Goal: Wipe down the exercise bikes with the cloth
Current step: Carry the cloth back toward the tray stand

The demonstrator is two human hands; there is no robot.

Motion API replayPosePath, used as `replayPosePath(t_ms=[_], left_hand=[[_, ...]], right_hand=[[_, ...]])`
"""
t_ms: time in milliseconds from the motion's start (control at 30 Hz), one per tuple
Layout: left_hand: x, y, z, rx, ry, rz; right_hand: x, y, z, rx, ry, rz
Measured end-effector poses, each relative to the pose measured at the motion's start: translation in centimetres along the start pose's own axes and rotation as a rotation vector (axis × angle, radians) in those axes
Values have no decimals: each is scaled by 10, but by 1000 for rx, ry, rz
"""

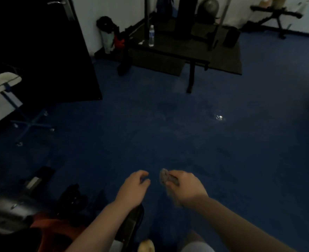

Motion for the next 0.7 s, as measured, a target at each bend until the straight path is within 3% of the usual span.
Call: replayPosePath(t_ms=[133, 500, 700], left_hand=[[-40, -16, 6, 28, -46, 73], [-145, -57, 20, 130, -265, 460], [-156, -74, 24, 151, -374, 626]], right_hand=[[-59, -16, -23, 28, -108, -46], [-234, -81, -86, 206, -435, -219], [-275, -73, -137, 305, -602, -335]])
Point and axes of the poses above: each hand's wrist, its own x-axis away from the middle knuckle, its own y-axis out of the palm, z = x × y, the point moved 3 cm from there along -x, towards the middle knuckle, and after that the axes turned 12 degrees about y, right-handed, at the moved point
